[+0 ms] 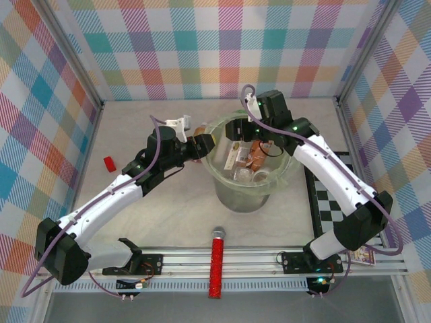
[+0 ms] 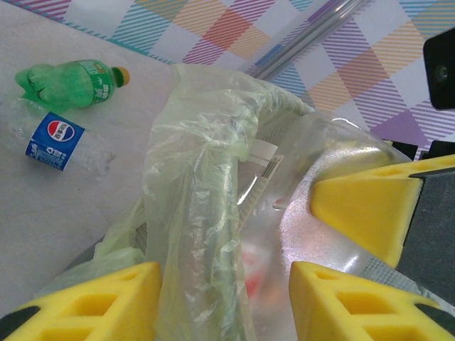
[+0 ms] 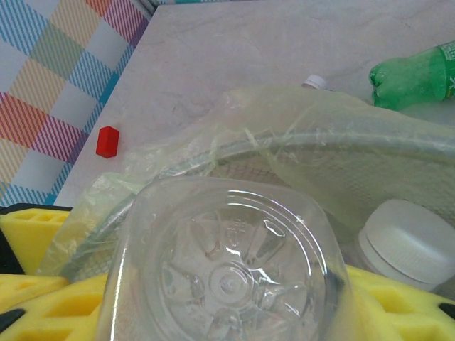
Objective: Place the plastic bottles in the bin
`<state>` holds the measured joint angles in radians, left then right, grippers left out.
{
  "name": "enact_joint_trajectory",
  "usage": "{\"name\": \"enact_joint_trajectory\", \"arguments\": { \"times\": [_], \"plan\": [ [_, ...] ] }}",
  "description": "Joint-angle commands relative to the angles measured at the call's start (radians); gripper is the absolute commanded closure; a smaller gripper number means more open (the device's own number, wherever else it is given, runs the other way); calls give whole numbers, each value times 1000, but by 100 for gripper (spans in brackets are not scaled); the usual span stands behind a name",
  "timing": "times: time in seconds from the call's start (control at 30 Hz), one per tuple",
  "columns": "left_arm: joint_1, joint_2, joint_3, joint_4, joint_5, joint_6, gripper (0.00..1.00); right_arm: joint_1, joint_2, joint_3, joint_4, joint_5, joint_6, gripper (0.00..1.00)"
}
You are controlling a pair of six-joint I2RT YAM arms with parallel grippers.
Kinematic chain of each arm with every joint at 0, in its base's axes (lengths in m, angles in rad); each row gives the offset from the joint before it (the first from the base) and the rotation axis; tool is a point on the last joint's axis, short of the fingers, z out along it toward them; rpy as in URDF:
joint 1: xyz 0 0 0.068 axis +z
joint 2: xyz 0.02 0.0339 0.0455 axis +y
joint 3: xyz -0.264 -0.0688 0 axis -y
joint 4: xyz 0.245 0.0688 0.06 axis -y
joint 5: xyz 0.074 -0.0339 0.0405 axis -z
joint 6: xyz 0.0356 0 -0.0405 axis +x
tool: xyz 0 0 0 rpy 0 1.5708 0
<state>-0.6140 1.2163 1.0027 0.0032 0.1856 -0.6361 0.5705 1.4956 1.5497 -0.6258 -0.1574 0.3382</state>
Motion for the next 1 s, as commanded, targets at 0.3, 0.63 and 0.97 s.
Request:
{"name": "enact_joint_trajectory", "arguments": {
  "times": [0.3,0.63,0.97],
  "plan": [
    [-12,0,-12,32,3,4,51,13,-13,238,-308,115,-84,15],
    [-12,-7,-13,29,14,7,54,-11,117,422,-316,138,-138,35],
    [-18,5,-10,29,12,7,55,-20,279,558,-348,103,-155,51]
  ]
}}
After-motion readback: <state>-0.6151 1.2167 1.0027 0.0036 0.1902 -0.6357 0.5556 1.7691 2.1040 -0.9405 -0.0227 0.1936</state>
